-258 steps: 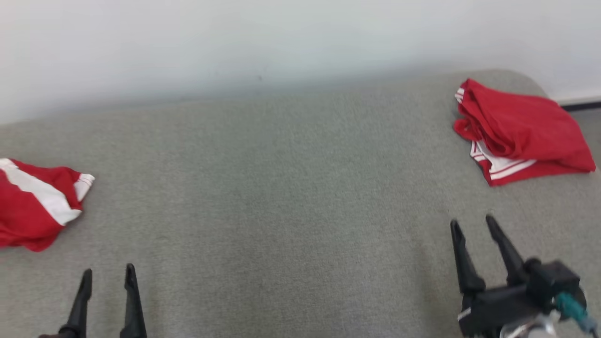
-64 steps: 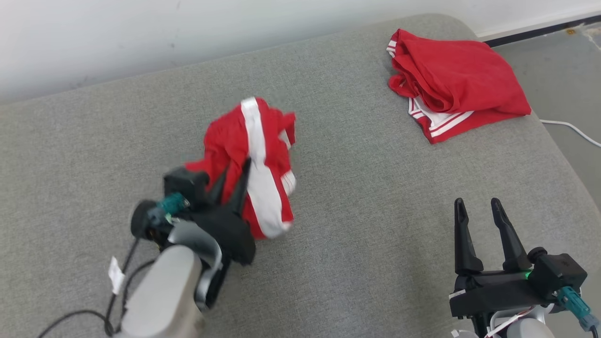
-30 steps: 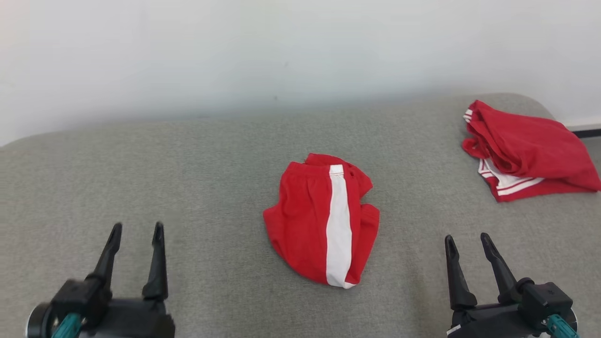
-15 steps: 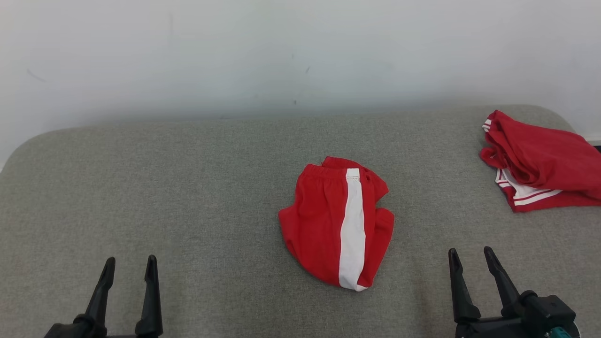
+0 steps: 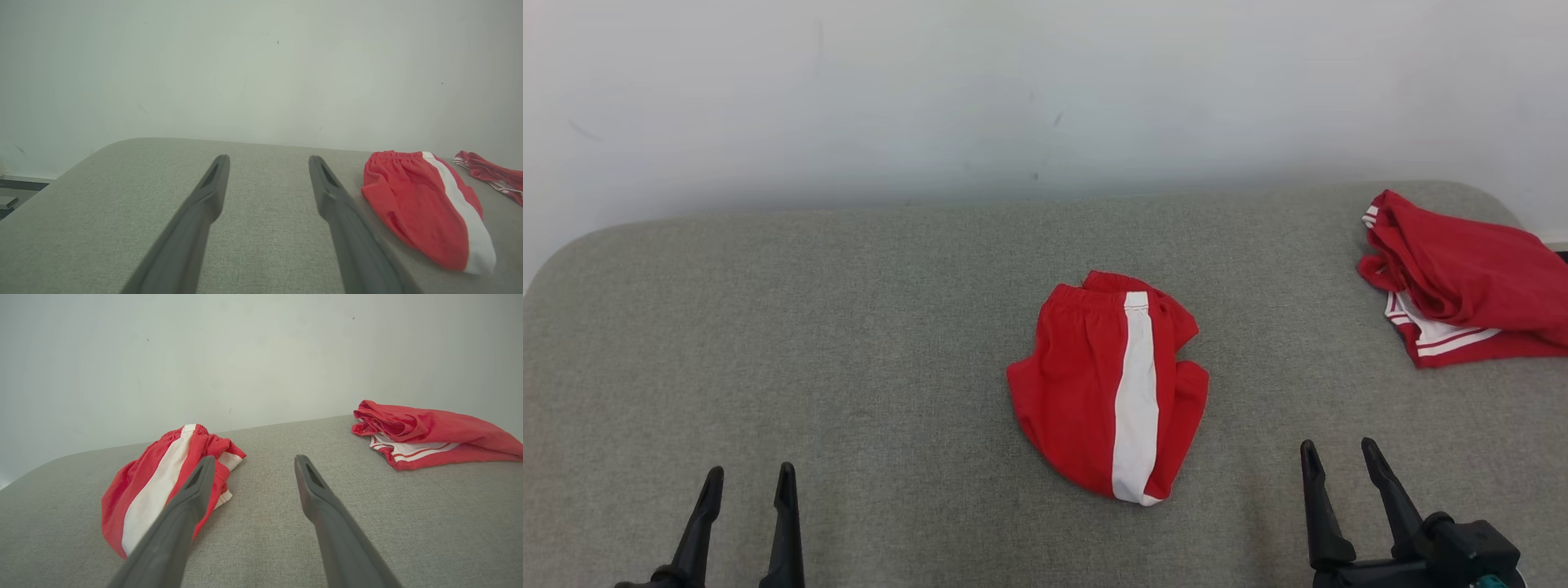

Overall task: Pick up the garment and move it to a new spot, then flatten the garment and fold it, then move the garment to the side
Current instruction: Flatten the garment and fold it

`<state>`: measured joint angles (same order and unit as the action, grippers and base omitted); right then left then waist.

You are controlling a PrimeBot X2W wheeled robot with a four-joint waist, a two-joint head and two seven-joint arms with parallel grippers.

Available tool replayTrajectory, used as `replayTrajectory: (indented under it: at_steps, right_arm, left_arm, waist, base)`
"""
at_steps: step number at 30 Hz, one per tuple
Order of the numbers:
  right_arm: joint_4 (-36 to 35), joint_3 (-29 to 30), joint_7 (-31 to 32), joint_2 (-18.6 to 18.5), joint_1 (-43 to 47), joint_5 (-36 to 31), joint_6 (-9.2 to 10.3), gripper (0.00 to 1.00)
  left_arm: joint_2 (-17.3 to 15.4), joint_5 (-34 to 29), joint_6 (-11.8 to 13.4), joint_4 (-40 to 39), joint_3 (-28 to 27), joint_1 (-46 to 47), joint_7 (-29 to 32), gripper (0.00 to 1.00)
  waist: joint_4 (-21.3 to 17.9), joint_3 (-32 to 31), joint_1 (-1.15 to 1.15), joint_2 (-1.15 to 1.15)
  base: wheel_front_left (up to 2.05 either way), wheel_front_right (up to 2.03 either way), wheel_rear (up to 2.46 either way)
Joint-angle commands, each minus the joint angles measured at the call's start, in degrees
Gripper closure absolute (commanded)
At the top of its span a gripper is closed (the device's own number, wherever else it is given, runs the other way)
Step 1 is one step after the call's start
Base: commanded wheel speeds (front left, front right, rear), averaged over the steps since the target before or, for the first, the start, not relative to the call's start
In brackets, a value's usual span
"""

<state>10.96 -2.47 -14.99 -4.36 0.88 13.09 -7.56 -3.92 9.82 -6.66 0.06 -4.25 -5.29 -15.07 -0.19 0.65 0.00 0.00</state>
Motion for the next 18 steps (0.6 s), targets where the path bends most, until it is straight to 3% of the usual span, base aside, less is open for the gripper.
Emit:
replayTrajectory:
  at_steps: [1, 18]
  right_arm:
    - [0.1, 0.1, -0.2, 0.1, 0.3, 0.2, 0.18, 0.0]
    - [0.6, 0.2, -0.2, 0.3, 0.4, 0.3, 0.18, 0.0]
  left_arm:
    - [0.2, -0.5, -0.3, 0.0, -0.3, -0.5, -0.1, 0.0]
    - [0.8, -1.6, -0.7, 0.0, -1.3, -0.2, -0.1, 0.0]
  waist:
    - [0.0, 0.1, 0.0, 0.0]
    - [0.2, 0.0, 0.0, 0.0]
  base:
    - [0.0, 0.0, 0.0]
    - [0.0, 0.0, 0.0]
